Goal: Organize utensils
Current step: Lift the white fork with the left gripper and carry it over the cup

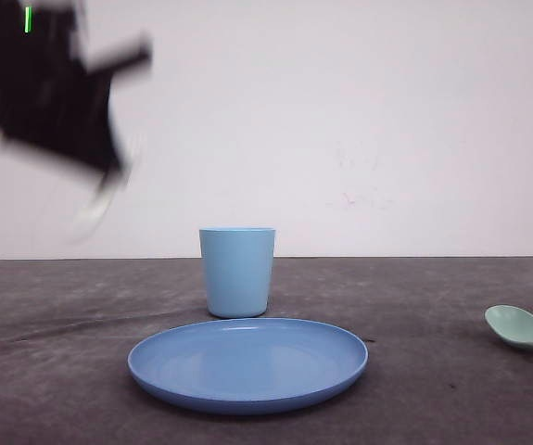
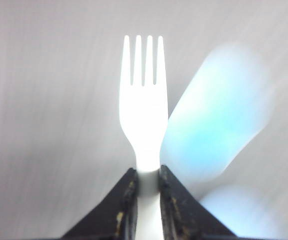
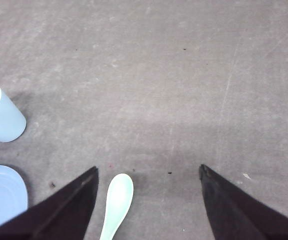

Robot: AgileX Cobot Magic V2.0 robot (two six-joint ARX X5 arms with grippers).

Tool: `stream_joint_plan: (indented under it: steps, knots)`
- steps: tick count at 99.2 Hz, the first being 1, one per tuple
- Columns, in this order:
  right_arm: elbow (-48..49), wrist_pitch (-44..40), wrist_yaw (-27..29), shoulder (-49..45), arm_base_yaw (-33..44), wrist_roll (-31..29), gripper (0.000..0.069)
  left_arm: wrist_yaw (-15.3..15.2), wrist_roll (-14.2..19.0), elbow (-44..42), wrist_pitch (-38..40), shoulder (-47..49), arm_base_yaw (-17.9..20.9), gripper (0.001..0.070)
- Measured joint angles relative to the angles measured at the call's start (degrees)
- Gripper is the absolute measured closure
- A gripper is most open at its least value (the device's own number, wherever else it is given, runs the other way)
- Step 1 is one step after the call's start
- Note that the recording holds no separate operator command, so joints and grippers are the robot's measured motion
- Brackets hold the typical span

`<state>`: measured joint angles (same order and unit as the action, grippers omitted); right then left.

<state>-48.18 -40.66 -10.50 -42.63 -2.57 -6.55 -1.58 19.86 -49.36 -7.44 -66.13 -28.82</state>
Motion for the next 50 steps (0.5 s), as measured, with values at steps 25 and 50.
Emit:
stream_joint_plan:
  steps: [25,50]
  knots:
    - [0.0,1.2,0.0,0.0,0.0,-0.35,0.0292,0.0,-9.53,-0.35,20.76,-1.7,-3.48,0.0671]
    - [0.0,2.84,0.0,0.0,0.0,-0.37,0.0292,0.0,-13.62,-0.33,33.03,-13.73,-4.72,0.0671]
